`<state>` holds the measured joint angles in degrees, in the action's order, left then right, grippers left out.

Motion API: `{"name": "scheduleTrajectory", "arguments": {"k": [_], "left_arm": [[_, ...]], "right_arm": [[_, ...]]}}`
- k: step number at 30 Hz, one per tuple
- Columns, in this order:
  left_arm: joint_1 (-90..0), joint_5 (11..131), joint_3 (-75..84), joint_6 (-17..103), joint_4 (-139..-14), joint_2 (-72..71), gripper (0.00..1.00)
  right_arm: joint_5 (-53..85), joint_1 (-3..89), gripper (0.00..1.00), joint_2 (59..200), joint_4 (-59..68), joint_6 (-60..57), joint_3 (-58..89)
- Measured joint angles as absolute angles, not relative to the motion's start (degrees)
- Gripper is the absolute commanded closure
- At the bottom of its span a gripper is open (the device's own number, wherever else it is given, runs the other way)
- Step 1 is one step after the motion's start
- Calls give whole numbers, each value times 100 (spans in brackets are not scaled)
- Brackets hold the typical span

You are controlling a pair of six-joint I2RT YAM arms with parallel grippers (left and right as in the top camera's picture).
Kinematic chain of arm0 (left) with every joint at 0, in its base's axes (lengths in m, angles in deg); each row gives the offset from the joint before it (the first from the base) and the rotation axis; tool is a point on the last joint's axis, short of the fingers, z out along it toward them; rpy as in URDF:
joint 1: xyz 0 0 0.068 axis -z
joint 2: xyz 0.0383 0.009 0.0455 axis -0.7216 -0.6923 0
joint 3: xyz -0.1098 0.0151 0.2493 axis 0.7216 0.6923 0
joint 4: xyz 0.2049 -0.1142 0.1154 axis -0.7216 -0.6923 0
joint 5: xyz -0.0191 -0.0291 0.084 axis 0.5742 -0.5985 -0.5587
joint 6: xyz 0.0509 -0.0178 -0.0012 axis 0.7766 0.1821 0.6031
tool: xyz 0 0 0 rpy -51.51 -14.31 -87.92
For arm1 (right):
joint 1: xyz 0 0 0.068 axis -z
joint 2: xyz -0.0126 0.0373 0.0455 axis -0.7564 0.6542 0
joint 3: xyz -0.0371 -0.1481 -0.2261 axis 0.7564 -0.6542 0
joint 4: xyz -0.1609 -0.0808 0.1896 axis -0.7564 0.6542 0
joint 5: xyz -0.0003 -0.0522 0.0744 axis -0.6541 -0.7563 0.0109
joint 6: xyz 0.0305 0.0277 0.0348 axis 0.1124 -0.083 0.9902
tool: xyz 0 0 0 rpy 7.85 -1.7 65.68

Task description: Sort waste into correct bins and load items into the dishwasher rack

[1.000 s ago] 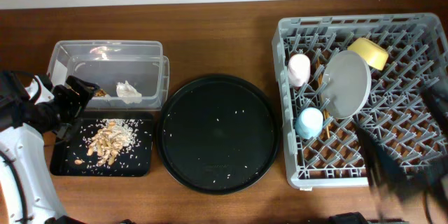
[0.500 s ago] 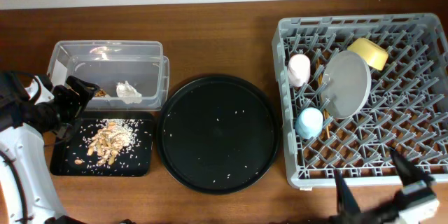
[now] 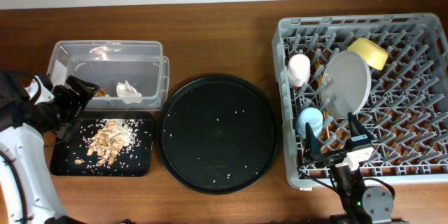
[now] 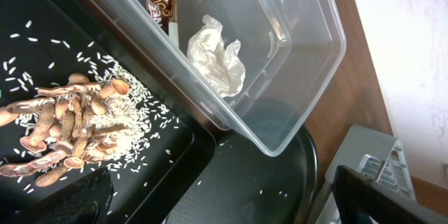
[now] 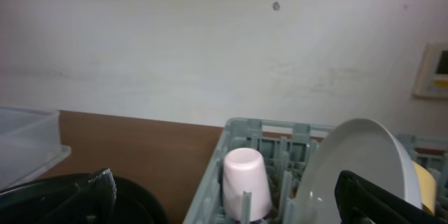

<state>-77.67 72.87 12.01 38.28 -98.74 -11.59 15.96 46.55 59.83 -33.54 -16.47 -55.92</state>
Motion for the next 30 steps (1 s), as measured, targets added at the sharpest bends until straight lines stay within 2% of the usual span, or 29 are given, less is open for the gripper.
{"name": "scheduleTrajectory", "arguments": {"k": [7,30], "left_arm": [[-7767,7287,1203,3828,-9874,-1159,1],[-7767,7287,1201,3828,-9874,-1159,1]], "right_arm": [[1237,4660,2,5981,-2425,-1546,-5798],[1209,4660,2,5977,-2423,-1800,-5798]]}}
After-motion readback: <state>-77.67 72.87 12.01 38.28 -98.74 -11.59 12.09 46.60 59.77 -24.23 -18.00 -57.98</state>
